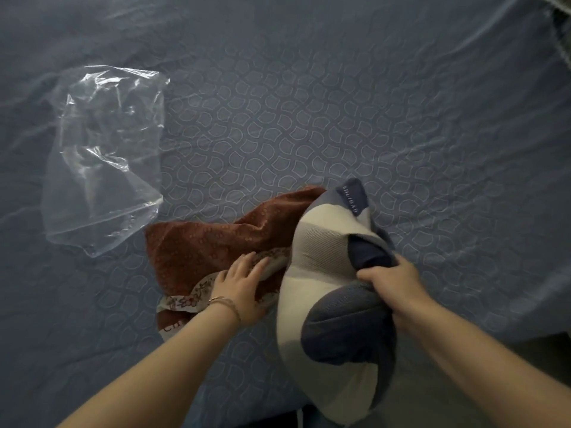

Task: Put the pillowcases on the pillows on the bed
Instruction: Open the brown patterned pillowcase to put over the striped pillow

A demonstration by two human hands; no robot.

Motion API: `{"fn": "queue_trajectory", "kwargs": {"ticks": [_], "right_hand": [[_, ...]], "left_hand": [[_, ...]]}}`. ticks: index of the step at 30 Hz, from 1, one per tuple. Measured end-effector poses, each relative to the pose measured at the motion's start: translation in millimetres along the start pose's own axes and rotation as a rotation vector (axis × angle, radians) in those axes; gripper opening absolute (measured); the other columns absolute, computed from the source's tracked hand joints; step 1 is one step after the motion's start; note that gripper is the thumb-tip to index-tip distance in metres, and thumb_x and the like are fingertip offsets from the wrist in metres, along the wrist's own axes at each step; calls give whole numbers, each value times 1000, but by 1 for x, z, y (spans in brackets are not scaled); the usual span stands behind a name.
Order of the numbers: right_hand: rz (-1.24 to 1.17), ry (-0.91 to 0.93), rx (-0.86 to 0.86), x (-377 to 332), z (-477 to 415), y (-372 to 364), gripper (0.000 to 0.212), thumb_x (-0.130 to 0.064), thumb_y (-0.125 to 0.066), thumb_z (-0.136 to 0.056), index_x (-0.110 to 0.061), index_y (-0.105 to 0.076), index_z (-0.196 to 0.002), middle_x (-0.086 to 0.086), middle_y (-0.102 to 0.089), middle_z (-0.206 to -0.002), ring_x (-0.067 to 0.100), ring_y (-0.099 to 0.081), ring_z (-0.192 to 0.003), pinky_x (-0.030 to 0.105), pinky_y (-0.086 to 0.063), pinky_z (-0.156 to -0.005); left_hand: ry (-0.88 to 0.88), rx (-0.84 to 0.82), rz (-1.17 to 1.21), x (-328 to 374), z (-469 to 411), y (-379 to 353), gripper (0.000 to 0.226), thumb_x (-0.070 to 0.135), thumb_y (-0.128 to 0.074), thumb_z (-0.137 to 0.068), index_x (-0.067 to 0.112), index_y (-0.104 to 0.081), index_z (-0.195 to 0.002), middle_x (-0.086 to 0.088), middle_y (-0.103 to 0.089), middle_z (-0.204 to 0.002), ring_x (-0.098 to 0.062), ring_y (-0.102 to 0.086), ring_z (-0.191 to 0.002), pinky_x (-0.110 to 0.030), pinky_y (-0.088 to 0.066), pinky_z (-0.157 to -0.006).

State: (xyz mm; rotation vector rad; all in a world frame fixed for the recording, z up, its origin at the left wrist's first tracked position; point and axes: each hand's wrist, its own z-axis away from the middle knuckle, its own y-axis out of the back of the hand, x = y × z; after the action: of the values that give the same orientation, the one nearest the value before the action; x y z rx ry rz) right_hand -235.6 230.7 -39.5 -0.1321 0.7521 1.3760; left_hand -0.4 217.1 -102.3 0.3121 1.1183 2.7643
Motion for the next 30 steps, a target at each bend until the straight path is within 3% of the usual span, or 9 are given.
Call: {"fn": "queue_trajectory", "kwargs": {"ticks": [4, 7, 9, 12, 15, 18, 22, 25, 30], "right_hand": [[30, 101, -4, -18, 5, 33, 28, 10, -63, -68, -10, -63, -87, 8, -63, -77, 25, -58, -74, 30, -44, -66], [139, 205, 33, -23, 5, 43, 27, 10, -66, -67, -16, -59, -71, 3, -60, -70, 21, -55, -68, 27, -42, -64], [184, 264, 65, -26, -1, 48, 30, 9, -67, -67, -19, -56, -67, 0, -58, -68, 21, -53, -69, 28, -41, -67], [312, 300, 70, -25, -19, 54, 27, 4, -70, -66, -19, -57, -68, 6, -61, -74, 24, -55, -77, 36, -45, -74], [338, 292, 45, -23, -36, 51, 24, 3, -68, -66, -15, -62, -80, 12, -63, -80, 24, -56, -79, 34, -44, -72], [252, 235, 9, -28, -54, 45, 25, 5, -65, -68, -15, -61, -83, 9, -61, -81, 23, -55, -79, 30, -41, -71], [152, 221, -8, -28, -65, 44, 29, 11, -62, -67, -13, -62, -82, 6, -59, -77, 19, -52, -72, 27, -40, -65], [102, 247, -52, -25, -60, 52, 32, 16, -60, -68, -15, -61, -78, 0, -57, -70, 13, -49, -65, 24, -39, -57], [124, 319, -152, -30, -38, 70, 28, 12, -63, -63, -16, -60, -69, 2, -54, -62, 14, -47, -60, 28, -37, -55]], "left_hand": [[63, -158, -161, 15, -18, -18, 90, 38, -61, -84, 25, 1, -148, -7, -12, -152, -28, -19, -138, -42, -22, -110], [95, -103, -233, 24, -33, -19, 49, 17, -43, -93, 15, -29, -140, -10, -37, -140, -29, -37, -127, -40, -32, -102], [85, -69, -273, 24, -41, -12, 37, 11, -35, -95, 11, -42, -130, -10, -45, -133, -28, -41, -123, -40, -34, -100], [-2, -44, -245, 25, -45, -6, 32, 10, -36, -94, 8, -43, -125, -11, -48, -128, -29, -48, -118, -39, -40, -93], [-192, -179, -293, 35, -37, -14, 32, 18, -41, -96, 8, -41, -126, -12, -48, -126, -30, -52, -112, -40, -45, -85], [-93, -225, -252, 42, -38, -32, 48, 26, -52, -91, 10, -34, -133, -12, -39, -134, -30, -45, -120, -41, -45, -88], [86, -224, -199, 51, -51, -36, 35, 7, -43, -93, 5, -43, -128, -15, -43, -132, -32, -47, -119, -41, -43, -93], [188, -240, -5, 49, -61, -24, 33, 10, -46, -91, 7, -51, -124, -14, -52, -128, -31, -52, -116, -36, -43, -94], [348, 127, 531, 24, -58, 36, 21, 10, -49, -89, 1, -68, -92, -22, -66, -98, -32, -60, -94, -30, -42, -76]]}}
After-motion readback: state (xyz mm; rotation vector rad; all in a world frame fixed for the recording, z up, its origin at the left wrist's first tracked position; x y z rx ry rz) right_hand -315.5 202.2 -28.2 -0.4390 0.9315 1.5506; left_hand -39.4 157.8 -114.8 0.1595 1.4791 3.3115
